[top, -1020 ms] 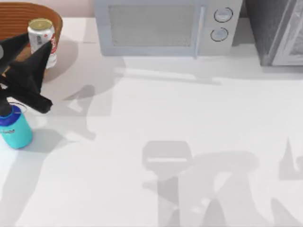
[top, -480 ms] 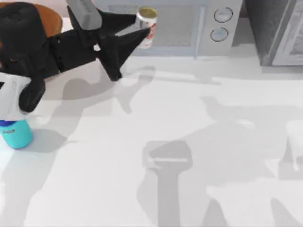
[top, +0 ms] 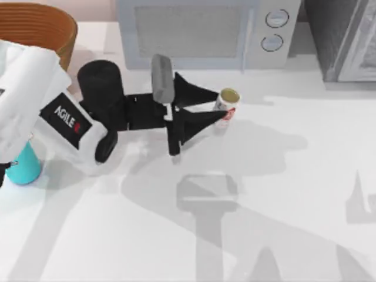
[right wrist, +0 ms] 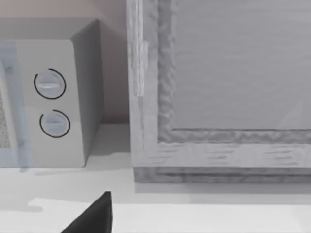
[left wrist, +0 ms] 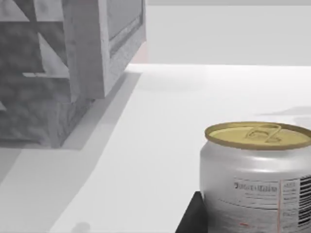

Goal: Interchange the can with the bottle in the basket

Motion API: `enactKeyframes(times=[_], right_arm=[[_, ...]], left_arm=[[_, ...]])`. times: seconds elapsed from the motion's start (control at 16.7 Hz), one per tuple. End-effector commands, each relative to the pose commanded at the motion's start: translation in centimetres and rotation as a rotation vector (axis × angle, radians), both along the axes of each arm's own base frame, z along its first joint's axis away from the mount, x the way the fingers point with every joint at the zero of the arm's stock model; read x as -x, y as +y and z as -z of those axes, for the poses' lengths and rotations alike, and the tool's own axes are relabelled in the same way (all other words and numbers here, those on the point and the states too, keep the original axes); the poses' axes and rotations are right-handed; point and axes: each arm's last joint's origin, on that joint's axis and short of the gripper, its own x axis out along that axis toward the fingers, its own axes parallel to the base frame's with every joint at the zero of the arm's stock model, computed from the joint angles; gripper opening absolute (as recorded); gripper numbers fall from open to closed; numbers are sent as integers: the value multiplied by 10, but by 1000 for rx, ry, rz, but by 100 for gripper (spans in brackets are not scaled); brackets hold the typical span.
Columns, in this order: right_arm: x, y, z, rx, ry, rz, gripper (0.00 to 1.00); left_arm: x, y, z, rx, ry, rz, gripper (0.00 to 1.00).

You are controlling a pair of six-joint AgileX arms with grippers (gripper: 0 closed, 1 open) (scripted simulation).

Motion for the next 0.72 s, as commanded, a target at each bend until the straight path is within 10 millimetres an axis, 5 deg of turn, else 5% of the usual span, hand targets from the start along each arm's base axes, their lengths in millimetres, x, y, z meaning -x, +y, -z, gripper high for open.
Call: enactKeyframes(times=[0.24, 0.6, 0.72], right_arm=[[0, 0, 0, 0, 0, 0, 100], [0, 0, 0, 0, 0, 0, 100], [0, 0, 0, 0, 0, 0, 100]], left_arm=[[0, -8, 40, -5, 13, 82, 0], [0, -9, 44, -5, 15, 89, 0], [0, -9, 44, -5, 15, 89, 15]])
